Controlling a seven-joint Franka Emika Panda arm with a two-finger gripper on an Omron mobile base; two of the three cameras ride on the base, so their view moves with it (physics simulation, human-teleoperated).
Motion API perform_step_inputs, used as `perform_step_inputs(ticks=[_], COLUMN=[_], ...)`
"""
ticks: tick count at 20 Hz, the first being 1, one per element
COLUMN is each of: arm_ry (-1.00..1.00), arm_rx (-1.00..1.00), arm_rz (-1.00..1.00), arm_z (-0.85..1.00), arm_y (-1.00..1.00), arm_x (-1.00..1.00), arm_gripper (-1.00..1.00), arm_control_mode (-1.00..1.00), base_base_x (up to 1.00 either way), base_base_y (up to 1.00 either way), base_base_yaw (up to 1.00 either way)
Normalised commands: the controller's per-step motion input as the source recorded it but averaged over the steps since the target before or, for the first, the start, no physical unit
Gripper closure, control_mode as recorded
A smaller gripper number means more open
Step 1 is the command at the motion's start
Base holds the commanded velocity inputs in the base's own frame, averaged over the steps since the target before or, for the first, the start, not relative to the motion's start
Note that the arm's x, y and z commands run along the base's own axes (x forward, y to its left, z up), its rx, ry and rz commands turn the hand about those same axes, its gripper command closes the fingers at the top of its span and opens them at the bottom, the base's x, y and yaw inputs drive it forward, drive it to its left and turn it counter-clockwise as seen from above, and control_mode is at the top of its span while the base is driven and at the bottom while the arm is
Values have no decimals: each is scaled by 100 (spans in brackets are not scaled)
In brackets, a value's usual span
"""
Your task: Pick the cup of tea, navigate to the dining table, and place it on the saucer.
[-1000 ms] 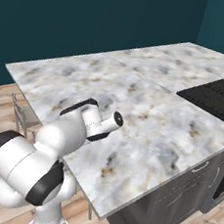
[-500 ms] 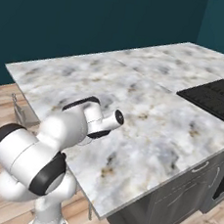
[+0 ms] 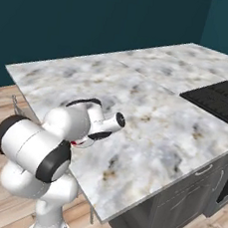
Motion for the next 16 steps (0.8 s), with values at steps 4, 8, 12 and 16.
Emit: perform_step_inputs(ticks=[4, 8, 12, 16], arm_ry=[0, -1, 0, -1], arm_rx=[-4, -1, 0, 0], arm_rz=[0, 0, 0, 0], arm_z=[-18, -4, 0, -1], arm_y=[0, 0, 0, 0], arm_x=[1, 5, 17, 34], arm_gripper=[100, 100, 100, 100], arm_control_mode=[-100, -100, -100, -100], base_base_x=[0, 0, 0, 0], base_base_y=[0, 0, 0, 0], base_base_yaw=[0, 0, 0, 0])
